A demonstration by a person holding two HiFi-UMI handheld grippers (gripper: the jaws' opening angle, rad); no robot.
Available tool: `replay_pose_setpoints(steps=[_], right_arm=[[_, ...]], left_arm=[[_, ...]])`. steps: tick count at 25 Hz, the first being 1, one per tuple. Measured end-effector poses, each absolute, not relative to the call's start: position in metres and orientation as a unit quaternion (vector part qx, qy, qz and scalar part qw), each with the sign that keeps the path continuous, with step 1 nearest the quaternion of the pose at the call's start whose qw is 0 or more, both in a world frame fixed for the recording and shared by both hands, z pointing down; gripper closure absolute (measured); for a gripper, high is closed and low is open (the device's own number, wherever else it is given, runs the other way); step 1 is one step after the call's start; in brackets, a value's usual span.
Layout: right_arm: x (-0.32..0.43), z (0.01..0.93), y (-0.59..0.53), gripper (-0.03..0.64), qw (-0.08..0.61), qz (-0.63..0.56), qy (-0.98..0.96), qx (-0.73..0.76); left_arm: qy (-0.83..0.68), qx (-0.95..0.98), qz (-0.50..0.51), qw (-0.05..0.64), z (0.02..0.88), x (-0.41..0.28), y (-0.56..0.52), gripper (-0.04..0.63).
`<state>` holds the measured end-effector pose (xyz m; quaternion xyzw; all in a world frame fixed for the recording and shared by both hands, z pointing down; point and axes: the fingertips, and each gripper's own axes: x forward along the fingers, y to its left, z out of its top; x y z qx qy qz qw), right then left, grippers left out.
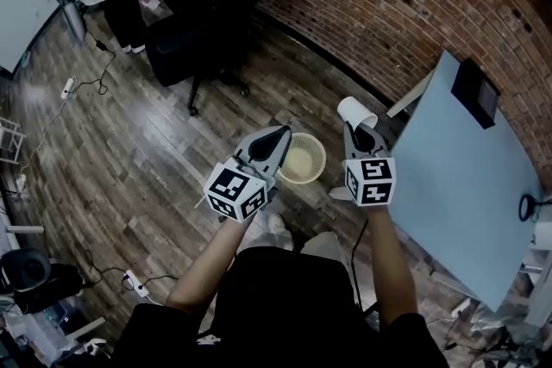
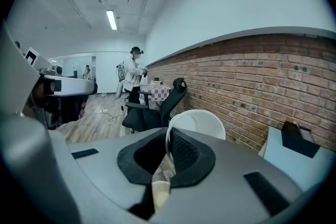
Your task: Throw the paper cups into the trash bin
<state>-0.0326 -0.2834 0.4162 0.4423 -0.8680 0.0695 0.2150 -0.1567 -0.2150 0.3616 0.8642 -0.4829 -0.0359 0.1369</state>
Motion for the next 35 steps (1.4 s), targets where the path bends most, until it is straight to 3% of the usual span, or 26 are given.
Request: replay_pose_setpoints(steps=[16, 35], right_arm=[[-0.061, 0.472, -0.303, 0.604, 0.235, 0.117, -0.879, 0.398], [-0.069, 0.628, -0.321, 0.604, 0.267, 0.199, -0.859, 0.388]], left_arm=[[-0.508, 0.834, -0.018, 0.213, 0.437, -0.169, -0.209, 0.592], [-0.504, 0.819, 0.022, 0.273, 0.566, -0.154, -0.219, 0.592]])
